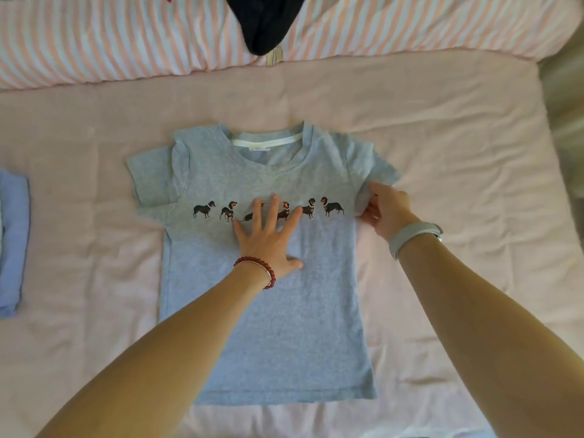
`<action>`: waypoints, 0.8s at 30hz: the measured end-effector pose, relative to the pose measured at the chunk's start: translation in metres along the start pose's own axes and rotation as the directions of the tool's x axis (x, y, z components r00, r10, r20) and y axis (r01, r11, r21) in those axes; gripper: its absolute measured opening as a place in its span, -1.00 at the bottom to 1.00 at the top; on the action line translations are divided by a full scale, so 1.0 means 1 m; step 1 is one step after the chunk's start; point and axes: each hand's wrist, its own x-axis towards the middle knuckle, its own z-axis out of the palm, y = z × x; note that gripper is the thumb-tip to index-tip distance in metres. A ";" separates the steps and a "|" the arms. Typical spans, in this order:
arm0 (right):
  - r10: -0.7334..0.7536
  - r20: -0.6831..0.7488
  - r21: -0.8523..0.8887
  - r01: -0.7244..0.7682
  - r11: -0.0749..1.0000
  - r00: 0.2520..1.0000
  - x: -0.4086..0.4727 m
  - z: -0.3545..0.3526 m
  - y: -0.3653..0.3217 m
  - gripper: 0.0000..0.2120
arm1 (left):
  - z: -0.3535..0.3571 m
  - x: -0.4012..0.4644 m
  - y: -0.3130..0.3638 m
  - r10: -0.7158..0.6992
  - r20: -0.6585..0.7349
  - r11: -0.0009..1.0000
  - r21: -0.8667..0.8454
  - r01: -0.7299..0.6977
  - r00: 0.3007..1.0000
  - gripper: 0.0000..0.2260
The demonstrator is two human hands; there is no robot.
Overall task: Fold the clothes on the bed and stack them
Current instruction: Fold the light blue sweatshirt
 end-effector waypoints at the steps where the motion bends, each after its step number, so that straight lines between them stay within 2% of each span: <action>1: 0.012 -0.015 -0.004 -0.012 1.000 1.000 0.005 0.000 -0.004 -0.90 | 0.001 0.002 0.000 -0.009 0.009 1.000 -0.003 0.009 1.000 -0.10; 5: -0.135 -0.027 -0.044 0.134 0.990 0.990 0.014 -0.012 -0.018 -0.79 | 0.002 0.002 0.001 -0.017 0.010 1.000 -0.026 0.018 1.000 -0.09; 11: -0.414 -0.001 -0.306 0.394 0.867 0.910 0.018 -0.036 -0.014 -0.93 | 0.002 0.004 -0.002 -0.020 -0.031 0.999 0.050 0.022 0.999 -0.03; 13: -0.528 0.003 -0.388 0.487 0.782 0.849 0.016 -0.039 -0.008 -0.90 | 0.001 0.006 -0.004 -0.026 -0.015 0.999 0.032 0.027 1.000 -0.01; 16: -0.678 0.078 -0.487 0.622 0.613 0.730 0.007 -0.041 -0.003 -0.75 | 0.000 0.005 -0.007 -0.034 -0.020 0.999 0.032 0.035 0.999 -0.02; 18: -0.679 0.156 -0.477 0.657 0.584 0.717 0.002 -0.038 -0.005 -0.70 | 0.000 0.004 -0.007 -0.039 -0.037 0.998 0.040 0.040 0.999 -0.05; 21: -0.590 0.293 -0.568 0.633 0.525 0.752 0.000 -0.032 -0.007 -0.83 | -0.001 0.005 -0.008 -0.037 -0.025 0.998 0.053 0.038 0.999 -0.09; 24: -0.645 0.266 -0.637 0.633 0.440 0.716 0.000 -0.026 -0.007 -0.86 | -0.005 0.009 -0.011 -0.030 0.048 0.999 0.042 0.028 0.998 -0.13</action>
